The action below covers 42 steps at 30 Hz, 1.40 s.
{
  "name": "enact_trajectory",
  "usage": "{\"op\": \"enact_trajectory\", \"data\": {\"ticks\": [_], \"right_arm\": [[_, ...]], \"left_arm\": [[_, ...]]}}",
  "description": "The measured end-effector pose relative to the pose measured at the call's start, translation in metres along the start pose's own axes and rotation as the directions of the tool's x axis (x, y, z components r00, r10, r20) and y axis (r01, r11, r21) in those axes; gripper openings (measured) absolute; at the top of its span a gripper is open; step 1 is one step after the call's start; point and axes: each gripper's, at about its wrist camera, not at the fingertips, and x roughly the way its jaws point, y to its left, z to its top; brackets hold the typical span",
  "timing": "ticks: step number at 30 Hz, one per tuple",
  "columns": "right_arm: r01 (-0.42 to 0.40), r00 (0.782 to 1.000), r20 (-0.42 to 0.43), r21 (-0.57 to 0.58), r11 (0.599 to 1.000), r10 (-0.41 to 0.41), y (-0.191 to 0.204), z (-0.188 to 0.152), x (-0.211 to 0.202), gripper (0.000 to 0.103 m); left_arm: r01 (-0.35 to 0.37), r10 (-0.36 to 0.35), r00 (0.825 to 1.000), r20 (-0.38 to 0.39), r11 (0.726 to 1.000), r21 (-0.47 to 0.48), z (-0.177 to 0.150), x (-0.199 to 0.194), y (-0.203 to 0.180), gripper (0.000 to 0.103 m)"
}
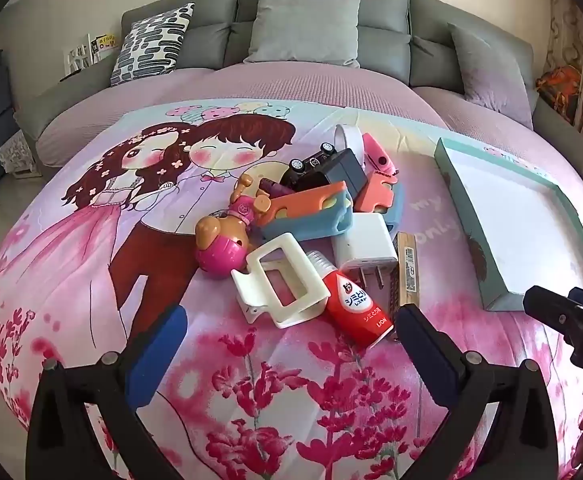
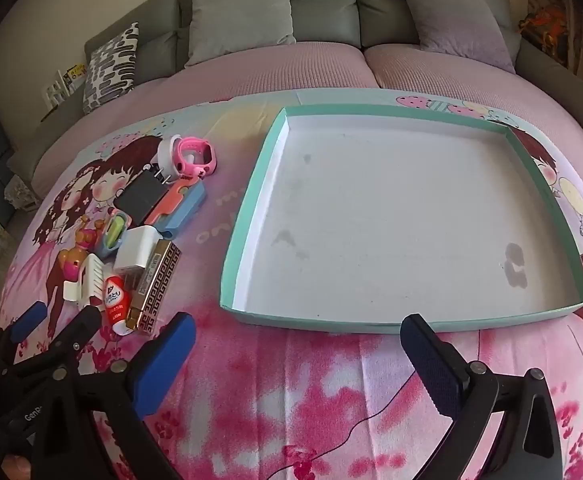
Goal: Organize rigid objects
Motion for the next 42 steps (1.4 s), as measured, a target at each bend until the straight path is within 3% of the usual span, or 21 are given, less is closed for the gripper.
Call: {"op": "enact_trajectory", "data": {"ticks": [7, 42], "right_arm": [[0.005, 1.0, 0.0, 0.003, 1.0, -0.005, -0.001, -0.0005, 0.0007, 0.103], [0.021, 1.0, -0.001, 0.002, 1.0, -0.021, -0.0059, -0.0002, 0.0022, 0.103]], "left_arm": [[0.024, -0.024, 1.0, 0.004, 1.0, 0.004, -0.0014, -0.0033, 0.0055, 0.103], [0.01, -0.01, 1.0, 0.003, 1.0, -0.001, 0.0009, -0.0008, 0.0001, 0.103]]}}
